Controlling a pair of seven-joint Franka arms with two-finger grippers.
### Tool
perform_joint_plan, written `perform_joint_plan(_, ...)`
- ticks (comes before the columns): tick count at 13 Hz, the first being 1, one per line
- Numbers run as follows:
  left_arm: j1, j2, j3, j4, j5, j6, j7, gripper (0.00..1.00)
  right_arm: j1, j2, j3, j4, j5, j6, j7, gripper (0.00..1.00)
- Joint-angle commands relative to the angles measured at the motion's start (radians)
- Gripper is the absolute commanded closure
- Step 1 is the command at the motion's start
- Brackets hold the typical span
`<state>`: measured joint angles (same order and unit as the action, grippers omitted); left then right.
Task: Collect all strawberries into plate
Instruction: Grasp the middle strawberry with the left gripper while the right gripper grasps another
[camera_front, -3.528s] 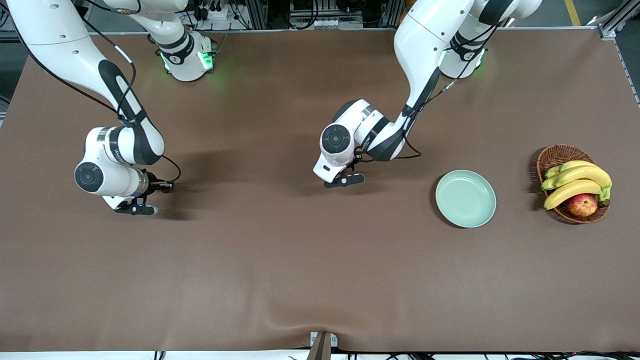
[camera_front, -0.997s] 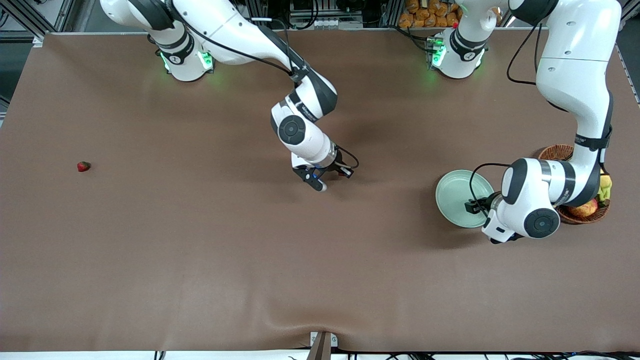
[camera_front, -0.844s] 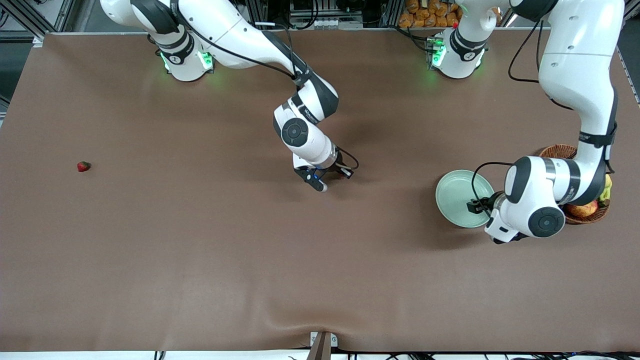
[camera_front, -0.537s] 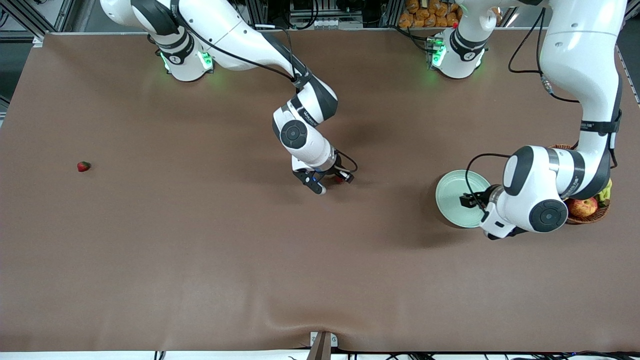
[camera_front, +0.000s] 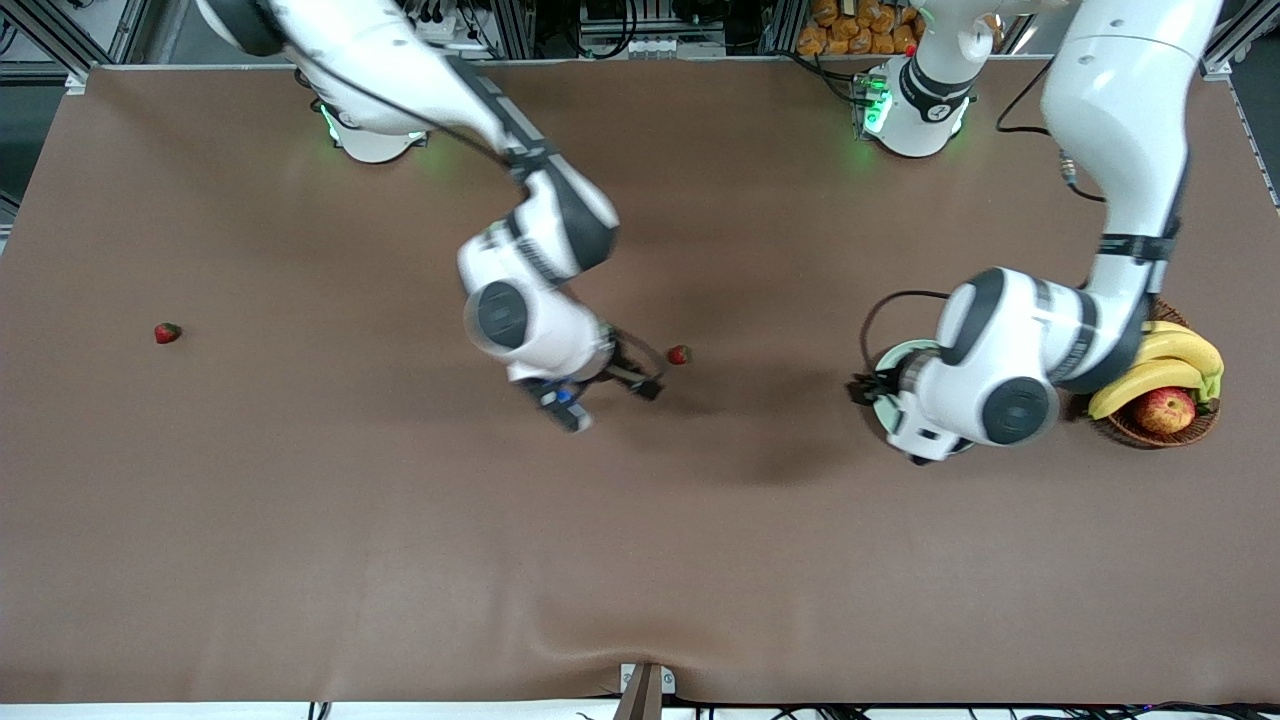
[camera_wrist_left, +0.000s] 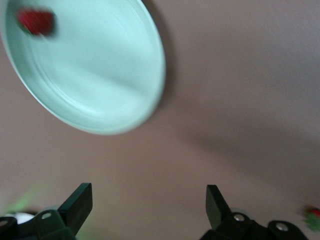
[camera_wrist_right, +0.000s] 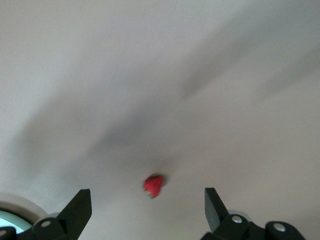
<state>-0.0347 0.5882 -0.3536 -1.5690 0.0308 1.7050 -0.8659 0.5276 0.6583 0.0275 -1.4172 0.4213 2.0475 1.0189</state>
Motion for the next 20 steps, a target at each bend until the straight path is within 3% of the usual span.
perform_joint_plan(1, -0.109, 0.096, -0.001, 0.104, -0.028, -0.008, -0.25, 0.0, -0.147, -0.049, 0.019, -0.02, -0.025, -0.155, -0.178, 0.0)
perform_joint_plan(4, -0.181, 0.117, 0.001, 0.121, -0.034, 0.071, -0.472, 0.0, -0.285, -0.094, 0.019, -0.035, -0.18, -0.343, -0.388, 0.0)
perform_joint_plan(6, -0.223, 0.137, 0.001, 0.119, -0.048, 0.149, -0.603, 0.0, -0.392, -0.152, 0.019, -0.11, -0.236, -0.398, -0.581, 0.0)
perform_joint_plan(9, -0.267, 0.172, 0.001, 0.119, -0.08, 0.272, -0.734, 0.0, -0.521, -0.268, 0.017, -0.302, -0.352, -0.351, -0.811, 0.0)
perform_joint_plan(13, -0.358, 0.231, 0.008, 0.119, -0.08, 0.418, -0.907, 0.0, -0.694, -0.371, 0.017, -0.486, -0.412, -0.259, -1.121, 0.0)
perform_joint_plan(20, -0.384, 0.259, 0.016, 0.086, -0.043, 0.478, -0.963, 0.0, -0.969, -0.39, 0.017, -0.586, -0.573, -0.156, -1.428, 0.0)
